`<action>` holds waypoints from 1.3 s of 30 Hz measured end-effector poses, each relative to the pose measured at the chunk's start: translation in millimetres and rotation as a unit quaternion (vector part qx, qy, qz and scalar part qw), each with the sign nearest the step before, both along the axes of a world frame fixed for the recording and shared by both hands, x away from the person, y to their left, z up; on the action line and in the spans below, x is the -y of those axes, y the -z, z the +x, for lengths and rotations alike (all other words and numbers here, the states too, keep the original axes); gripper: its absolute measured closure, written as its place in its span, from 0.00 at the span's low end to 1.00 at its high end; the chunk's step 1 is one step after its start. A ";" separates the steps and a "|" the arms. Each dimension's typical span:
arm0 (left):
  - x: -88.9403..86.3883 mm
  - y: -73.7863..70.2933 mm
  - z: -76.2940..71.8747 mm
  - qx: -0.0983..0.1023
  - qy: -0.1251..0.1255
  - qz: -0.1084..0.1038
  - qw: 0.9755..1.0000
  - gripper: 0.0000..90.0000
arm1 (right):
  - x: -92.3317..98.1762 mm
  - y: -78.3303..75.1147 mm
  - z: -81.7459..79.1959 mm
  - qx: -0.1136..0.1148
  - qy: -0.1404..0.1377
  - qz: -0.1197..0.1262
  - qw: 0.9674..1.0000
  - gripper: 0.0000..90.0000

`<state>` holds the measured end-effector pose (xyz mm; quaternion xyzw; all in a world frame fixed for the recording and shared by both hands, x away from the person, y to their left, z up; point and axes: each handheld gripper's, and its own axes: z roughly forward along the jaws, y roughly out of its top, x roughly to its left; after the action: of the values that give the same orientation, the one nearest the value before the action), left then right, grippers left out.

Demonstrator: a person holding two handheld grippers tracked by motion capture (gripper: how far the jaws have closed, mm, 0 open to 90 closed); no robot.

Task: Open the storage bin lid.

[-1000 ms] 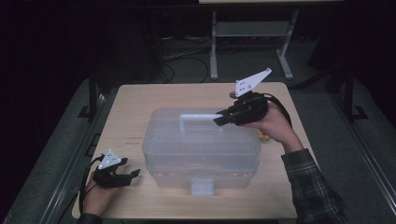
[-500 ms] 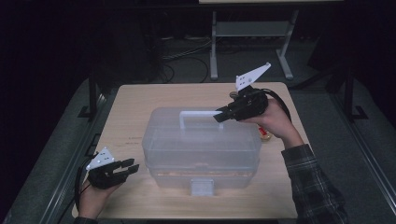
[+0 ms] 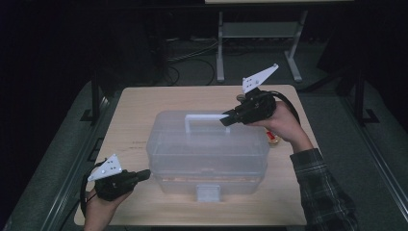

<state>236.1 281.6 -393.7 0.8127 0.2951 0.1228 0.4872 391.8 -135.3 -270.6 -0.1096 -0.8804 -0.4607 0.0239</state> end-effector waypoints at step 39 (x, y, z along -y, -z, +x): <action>5.0 -13.7 -0.2 0.033 0.002 -0.040 0.999 1.00 | 9.6 -6.9 -2.3 0.033 0.066 0.022 0.997 0.56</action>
<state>235.9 276.6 -380.0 0.7887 0.2823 0.1369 0.5287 389.5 -145.0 -263.7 -0.1517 -0.8611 -0.4842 -0.0333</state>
